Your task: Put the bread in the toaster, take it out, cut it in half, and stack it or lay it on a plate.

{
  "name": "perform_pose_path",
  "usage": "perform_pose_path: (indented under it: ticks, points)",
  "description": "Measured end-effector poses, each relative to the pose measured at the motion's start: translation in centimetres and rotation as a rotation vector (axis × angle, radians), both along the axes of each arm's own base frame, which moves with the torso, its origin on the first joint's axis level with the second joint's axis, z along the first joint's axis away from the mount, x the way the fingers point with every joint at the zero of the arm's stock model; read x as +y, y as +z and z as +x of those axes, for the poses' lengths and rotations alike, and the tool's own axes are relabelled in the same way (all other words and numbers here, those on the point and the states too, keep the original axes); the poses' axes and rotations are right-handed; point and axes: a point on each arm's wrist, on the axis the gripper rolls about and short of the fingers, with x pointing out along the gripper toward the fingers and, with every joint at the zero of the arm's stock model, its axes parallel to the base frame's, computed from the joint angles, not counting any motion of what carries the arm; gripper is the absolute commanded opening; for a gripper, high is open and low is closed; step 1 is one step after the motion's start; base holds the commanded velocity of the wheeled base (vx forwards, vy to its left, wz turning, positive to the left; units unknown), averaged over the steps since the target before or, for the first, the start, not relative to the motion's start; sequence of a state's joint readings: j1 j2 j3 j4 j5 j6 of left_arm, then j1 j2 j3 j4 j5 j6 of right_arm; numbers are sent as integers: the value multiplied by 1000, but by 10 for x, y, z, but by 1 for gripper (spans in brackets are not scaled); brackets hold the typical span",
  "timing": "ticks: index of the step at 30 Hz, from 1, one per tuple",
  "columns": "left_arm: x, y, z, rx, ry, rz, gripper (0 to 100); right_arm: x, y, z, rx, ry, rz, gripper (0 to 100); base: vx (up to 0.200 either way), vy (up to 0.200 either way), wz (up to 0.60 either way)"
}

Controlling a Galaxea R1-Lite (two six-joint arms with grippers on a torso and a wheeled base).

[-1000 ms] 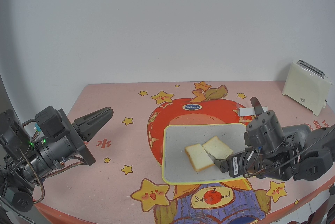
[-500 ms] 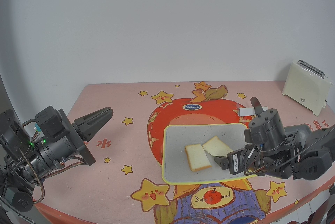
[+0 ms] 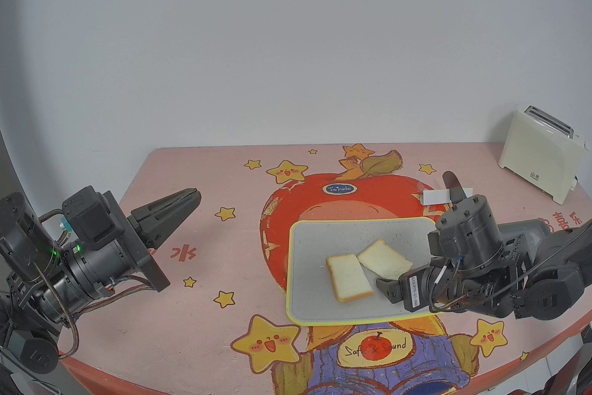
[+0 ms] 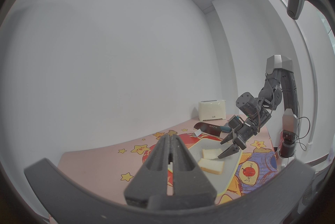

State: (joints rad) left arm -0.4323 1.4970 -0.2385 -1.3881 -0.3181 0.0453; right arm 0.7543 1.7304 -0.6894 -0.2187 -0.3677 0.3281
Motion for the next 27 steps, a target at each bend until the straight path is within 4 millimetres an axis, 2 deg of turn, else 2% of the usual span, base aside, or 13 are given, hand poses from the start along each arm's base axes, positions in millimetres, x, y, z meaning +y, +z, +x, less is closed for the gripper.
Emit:
perform_pose_path:
  ticks: [9, 13, 18, 22, 27]
  points:
    - [0, 0, -1, 0, -5, 0, 0, -10, 12, -7, -35, 29, -9, 100, 0, 0, 0]
    - [0, 0, -1, 0, -10, 1, 0, -23, 19, -10, -40, 89, -19, 100, 0, 0, 0]
    - [-1, 0, -2, 1, -16, 0, 0, -36, 30, -13, -15, 248, 75, 100, 0, 0, 0]
    - [-3, 0, -4, -1, -29, -1, 0, -44, 36, -13, -28, 330, 95, 100, 0, 0, 0]
    - [-5, 1, -6, -4, -42, -3, 0, -44, 38, -6, -42, 348, 85, 100, 0, 0, 0]
